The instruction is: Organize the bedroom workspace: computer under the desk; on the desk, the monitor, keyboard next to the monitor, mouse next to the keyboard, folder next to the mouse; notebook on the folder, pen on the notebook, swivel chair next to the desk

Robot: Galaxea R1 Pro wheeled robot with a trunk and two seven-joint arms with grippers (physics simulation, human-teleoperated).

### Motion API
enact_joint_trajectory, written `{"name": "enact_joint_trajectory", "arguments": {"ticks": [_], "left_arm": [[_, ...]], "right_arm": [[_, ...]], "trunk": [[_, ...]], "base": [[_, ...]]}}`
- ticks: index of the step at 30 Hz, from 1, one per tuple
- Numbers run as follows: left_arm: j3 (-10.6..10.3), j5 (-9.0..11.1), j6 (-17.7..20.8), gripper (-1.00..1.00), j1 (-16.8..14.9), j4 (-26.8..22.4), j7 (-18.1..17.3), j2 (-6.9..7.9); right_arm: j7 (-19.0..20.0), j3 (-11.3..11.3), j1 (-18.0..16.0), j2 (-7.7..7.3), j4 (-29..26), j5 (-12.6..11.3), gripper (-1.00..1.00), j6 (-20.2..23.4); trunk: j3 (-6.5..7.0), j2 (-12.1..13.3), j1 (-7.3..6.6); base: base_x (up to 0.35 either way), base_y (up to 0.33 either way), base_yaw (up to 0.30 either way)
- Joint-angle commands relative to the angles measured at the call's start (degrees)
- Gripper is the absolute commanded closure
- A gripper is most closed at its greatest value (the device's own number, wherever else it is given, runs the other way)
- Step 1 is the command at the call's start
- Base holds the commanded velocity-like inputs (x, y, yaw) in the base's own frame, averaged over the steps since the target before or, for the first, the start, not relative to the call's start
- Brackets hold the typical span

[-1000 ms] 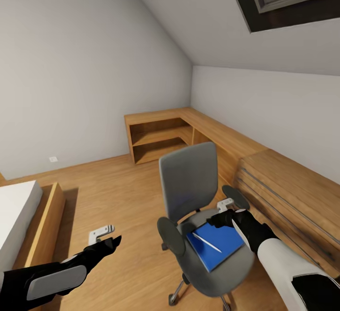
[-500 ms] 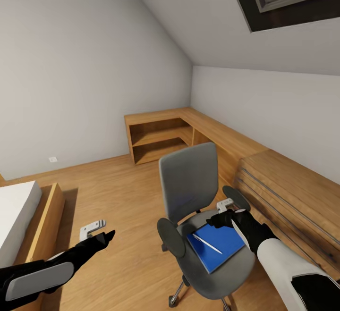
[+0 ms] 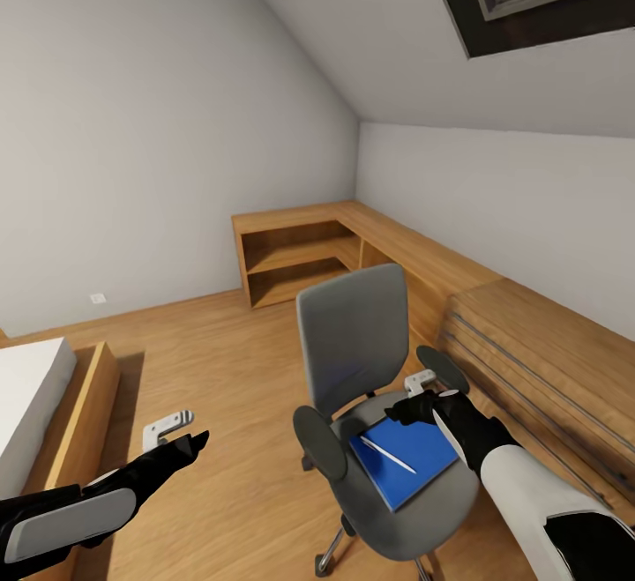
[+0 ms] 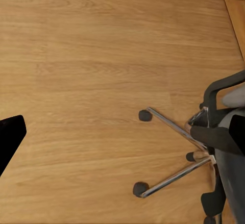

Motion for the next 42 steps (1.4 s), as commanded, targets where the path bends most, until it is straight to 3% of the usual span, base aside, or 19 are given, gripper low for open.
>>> {"name": "enact_joint_trajectory", "arguments": {"ticks": [1, 15, 18, 24, 42], "left_arm": [[-0.2, 0.3, -0.3, -1.0, -0.1, -0.1, 0.1, 0.0], [-0.2, 0.3, -0.3, -1.0, -0.1, 0.0, 0.2, 0.02], [-0.5, 0.4, -0.4, -1.0, -0.1, -0.1, 0.2, -0.96], [-0.5, 0.4, -0.5, -1.0, -0.1, -0.1, 0.2, -1.1], [-0.5, 0.4, -0.4, -1.0, -0.1, -0.1, 0.2, -1.3]], "right_arm": [[0.3, 0.1, 0.0, -0.03, -0.1, 0.6, -1.0, 0.2], [0.4, -0.1, 0.0, -0.11, -0.1, 0.6, -1.0, 0.1], [0.3, 0.9, -0.1, 0.3, 0.2, 0.8, -1.0, 1.0], [0.3, 0.8, -0.1, 0.43, 0.4, 0.8, -1.0, 2.9], [0.3, 0.7, -0.1, 0.32, 0.5, 0.8, -1.0, 3.0]], "trunk": [[-0.16, -0.5, 0.23], [-1.78, -6.1, 3.31], [-1.78, -6.1, 3.3], [-1.78, -6.1, 3.3], [-1.96, -6.5, 3.52]], "base": [[0.0, 0.0, 0.0], [0.0, 0.0, 0.065], [0.0, 0.0, 0.0], [0.0, 0.0, 0.0], [0.0, 0.0, 0.0]]}}
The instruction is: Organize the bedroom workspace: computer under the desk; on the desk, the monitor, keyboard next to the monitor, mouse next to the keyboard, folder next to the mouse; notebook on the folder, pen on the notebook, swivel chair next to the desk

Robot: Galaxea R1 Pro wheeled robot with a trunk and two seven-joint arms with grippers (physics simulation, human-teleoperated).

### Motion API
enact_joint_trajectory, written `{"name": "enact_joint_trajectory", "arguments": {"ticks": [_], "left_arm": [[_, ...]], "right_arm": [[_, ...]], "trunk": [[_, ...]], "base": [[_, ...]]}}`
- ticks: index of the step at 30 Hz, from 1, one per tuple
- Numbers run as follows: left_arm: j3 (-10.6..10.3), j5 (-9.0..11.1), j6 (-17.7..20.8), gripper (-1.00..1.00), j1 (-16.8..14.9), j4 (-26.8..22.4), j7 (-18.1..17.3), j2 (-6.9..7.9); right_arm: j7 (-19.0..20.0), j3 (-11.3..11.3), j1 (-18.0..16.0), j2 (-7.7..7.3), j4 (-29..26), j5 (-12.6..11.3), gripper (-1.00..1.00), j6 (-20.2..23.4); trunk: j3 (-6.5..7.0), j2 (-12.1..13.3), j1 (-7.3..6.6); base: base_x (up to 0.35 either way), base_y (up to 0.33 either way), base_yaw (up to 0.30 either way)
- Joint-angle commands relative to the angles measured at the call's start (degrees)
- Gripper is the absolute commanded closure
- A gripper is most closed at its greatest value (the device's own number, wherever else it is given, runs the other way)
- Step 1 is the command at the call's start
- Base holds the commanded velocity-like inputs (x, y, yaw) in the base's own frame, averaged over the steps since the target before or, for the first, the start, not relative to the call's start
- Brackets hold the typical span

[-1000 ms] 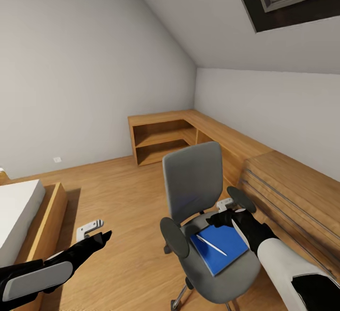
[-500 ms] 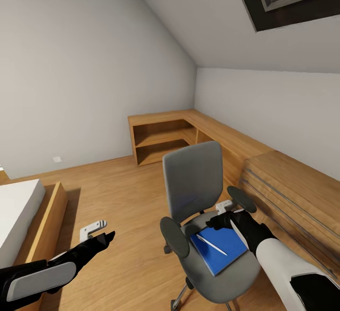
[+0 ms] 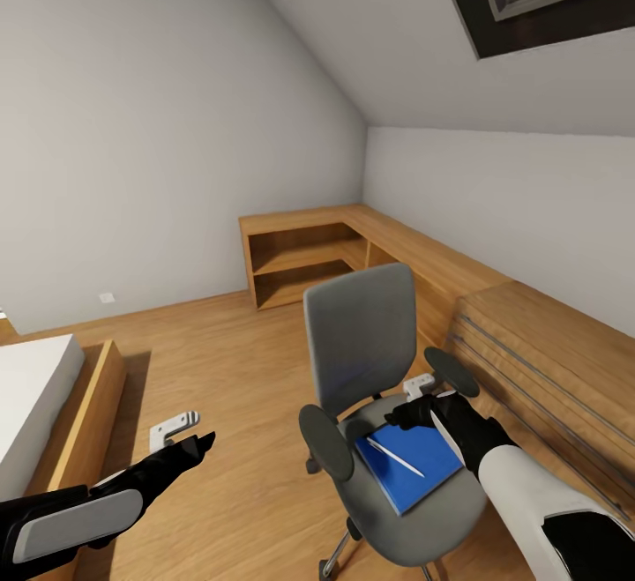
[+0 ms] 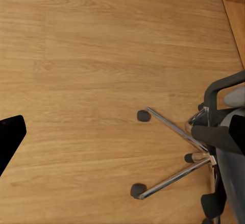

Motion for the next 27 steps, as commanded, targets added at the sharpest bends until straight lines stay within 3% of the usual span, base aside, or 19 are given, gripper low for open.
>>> {"name": "enact_joint_trajectory", "arguments": {"ticks": [1, 27], "left_arm": [[-0.2, 0.3, -0.3, -1.0, -0.1, -0.1, 0.1, 0.02], [-0.2, 0.3, -0.3, -1.0, -0.1, -0.1, 0.1, 0.02]], "right_arm": [[0.4, 0.1, 0.0, -0.03, -0.1, 0.6, -1.0, 0.2], [0.4, 0.1, 0.0, -0.03, -0.1, 0.6, -1.0, 0.2]], "trunk": [[-0.25, -0.5, 0.23], [-4.92, -10.9, 5.94]], "base": [[0.0, 0.0, 0.0], [0.0, 0.0, 0.0]]}}
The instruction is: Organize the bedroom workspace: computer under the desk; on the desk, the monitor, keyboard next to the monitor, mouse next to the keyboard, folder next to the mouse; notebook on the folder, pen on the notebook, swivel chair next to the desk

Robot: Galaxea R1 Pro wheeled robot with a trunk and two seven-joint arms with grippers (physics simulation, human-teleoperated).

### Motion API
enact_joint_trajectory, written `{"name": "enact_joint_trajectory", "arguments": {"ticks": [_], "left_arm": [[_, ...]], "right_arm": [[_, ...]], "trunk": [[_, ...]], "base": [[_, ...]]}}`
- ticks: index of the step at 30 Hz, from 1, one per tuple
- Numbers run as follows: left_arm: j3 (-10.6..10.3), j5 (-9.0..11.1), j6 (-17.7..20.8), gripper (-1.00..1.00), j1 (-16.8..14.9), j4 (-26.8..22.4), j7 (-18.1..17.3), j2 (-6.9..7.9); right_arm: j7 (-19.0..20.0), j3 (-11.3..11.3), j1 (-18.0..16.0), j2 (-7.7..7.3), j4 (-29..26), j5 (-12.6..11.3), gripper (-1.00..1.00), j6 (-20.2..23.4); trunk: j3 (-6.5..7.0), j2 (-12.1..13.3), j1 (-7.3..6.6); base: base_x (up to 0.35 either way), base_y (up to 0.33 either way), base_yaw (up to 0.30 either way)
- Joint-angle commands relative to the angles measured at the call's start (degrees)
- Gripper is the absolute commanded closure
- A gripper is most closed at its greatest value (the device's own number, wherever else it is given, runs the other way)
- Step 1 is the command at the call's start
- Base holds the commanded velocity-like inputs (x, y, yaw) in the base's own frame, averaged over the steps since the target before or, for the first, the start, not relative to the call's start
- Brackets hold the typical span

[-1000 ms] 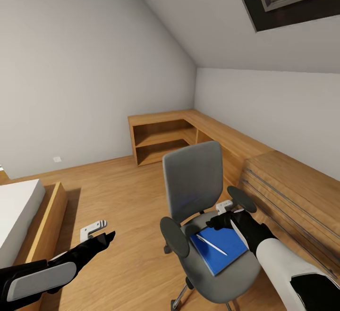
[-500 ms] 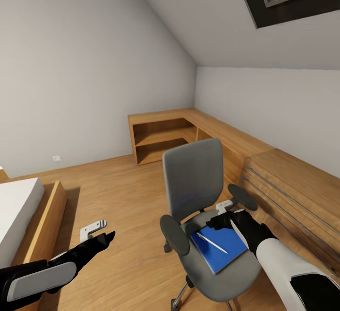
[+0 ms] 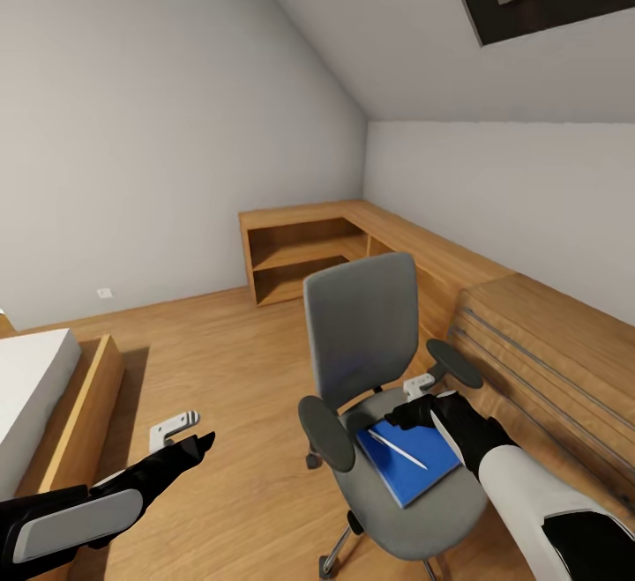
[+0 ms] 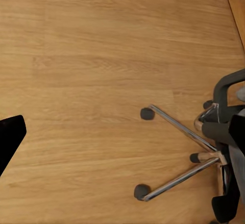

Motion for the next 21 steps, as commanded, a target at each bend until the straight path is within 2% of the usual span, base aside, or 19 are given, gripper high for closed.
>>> {"name": "enact_joint_trajectory", "arguments": {"ticks": [1, 21], "left_arm": [[-0.2, 0.3, -0.4, -1.0, -0.1, -0.1, 0.1, 0.02], [-0.2, 0.3, -0.3, -1.0, -0.1, -0.1, 0.1, 0.02]], "right_arm": [[0.4, 0.1, 0.0, -0.03, -0.1, 0.6, -1.0, 0.2], [0.4, 0.1, 0.0, -0.03, -0.1, 0.6, -1.0, 0.2]], "trunk": [[-0.25, -0.5, 0.23], [-3.84, -8.5, 4.62]], "base": [[0.0, 0.0, 0.0], [0.0, 0.0, 0.0]]}}
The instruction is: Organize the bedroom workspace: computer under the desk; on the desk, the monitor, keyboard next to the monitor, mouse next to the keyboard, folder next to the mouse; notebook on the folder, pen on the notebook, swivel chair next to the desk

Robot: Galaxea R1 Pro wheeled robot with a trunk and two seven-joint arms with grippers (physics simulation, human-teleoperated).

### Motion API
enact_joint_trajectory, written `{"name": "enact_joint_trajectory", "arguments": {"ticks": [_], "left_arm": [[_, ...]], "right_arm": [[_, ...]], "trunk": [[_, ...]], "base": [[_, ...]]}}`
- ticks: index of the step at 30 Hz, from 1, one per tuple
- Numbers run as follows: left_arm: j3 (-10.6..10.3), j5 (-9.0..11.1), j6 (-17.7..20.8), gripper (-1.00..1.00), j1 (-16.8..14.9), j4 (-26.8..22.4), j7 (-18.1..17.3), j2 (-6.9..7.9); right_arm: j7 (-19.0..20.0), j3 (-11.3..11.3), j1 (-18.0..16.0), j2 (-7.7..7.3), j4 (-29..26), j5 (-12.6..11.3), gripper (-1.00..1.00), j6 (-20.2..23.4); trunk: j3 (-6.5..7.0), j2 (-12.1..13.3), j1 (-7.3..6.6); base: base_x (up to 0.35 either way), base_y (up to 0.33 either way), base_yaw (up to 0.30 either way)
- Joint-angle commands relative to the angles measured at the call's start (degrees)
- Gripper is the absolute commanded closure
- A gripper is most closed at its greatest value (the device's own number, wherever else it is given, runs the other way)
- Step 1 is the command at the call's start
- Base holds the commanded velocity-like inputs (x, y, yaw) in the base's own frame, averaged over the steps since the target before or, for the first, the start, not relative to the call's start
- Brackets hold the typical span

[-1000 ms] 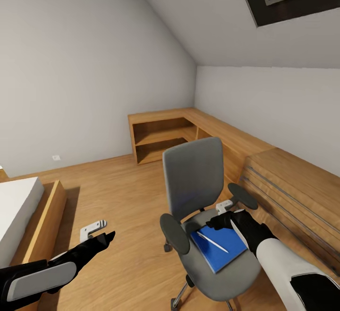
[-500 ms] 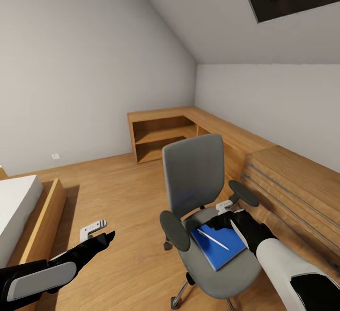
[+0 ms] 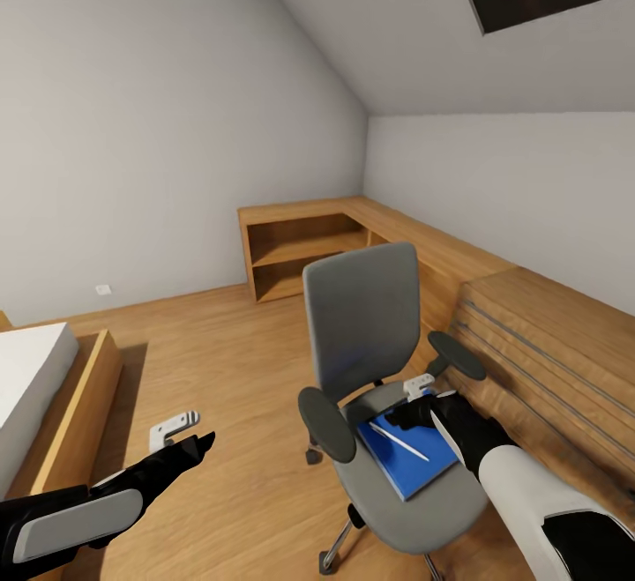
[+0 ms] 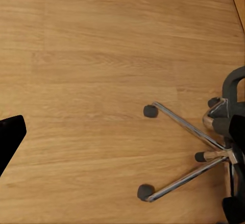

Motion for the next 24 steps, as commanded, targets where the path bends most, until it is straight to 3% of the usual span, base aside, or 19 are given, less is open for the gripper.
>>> {"name": "enact_joint_trajectory", "arguments": {"ticks": [1, 24], "left_arm": [[-0.2, 0.3, -0.3, -1.0, -0.1, -0.1, 0.1, 0.02], [-0.2, 0.3, -0.3, -1.0, -0.1, -0.1, 0.1, 0.02]], "right_arm": [[0.4, 0.1, 0.0, -0.03, -0.1, 0.6, -1.0, 0.2], [0.4, 0.1, 0.0, -0.02, -0.1, 0.7, -1.0, 0.2]], "trunk": [[-0.25, -0.5, 0.22], [-4.37, -9.7, 5.28]], "base": [[0.0, 0.0, 0.0], [0.0, 0.0, 0.0]]}}
